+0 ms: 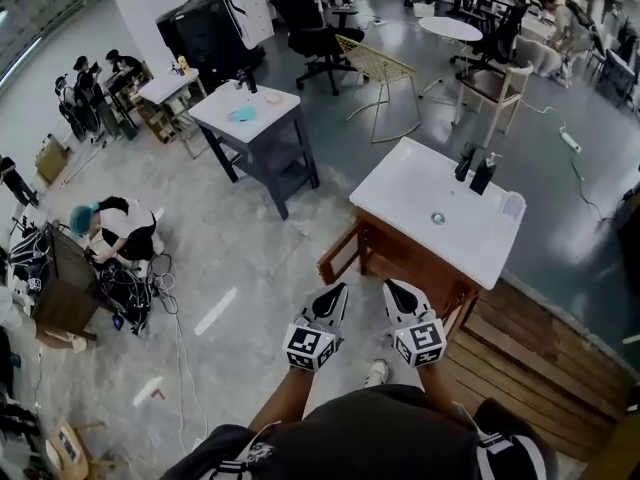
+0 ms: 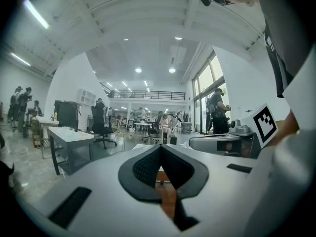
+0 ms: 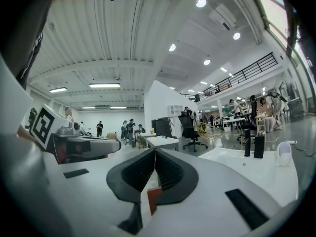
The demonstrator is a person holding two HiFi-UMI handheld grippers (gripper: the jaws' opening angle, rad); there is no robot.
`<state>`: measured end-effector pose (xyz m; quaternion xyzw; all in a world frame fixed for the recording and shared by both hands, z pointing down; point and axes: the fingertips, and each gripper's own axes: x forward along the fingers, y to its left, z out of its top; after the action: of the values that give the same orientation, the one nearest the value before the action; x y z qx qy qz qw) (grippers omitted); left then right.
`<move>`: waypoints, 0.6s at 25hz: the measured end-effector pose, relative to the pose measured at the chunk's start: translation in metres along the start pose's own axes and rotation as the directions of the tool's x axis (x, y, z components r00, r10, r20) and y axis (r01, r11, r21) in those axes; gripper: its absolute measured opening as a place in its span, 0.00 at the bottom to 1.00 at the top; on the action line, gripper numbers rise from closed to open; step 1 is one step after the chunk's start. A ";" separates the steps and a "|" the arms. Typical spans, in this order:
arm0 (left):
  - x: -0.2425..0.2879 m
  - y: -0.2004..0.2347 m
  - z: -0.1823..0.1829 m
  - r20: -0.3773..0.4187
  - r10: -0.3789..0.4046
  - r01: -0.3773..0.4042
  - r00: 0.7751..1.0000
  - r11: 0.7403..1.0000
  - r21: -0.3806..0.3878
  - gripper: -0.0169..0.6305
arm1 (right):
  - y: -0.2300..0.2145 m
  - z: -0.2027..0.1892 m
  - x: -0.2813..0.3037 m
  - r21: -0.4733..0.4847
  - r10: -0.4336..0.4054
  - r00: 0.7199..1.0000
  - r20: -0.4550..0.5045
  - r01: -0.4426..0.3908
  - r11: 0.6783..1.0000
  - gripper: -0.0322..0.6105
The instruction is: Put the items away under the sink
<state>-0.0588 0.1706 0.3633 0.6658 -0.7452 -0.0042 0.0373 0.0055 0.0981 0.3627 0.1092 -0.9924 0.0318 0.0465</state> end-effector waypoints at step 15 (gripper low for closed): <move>0.121 0.011 -0.002 -0.042 -0.127 0.128 0.991 0.992 0.008 0.02 | -0.103 -0.010 0.041 0.068 -0.106 0.994 -0.020 0.107 0.992 0.09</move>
<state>-0.0828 0.0520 0.3720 0.7122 -0.7001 0.0113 0.0488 -0.0104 -0.0104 0.3825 0.1631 -0.9831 0.0644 0.0524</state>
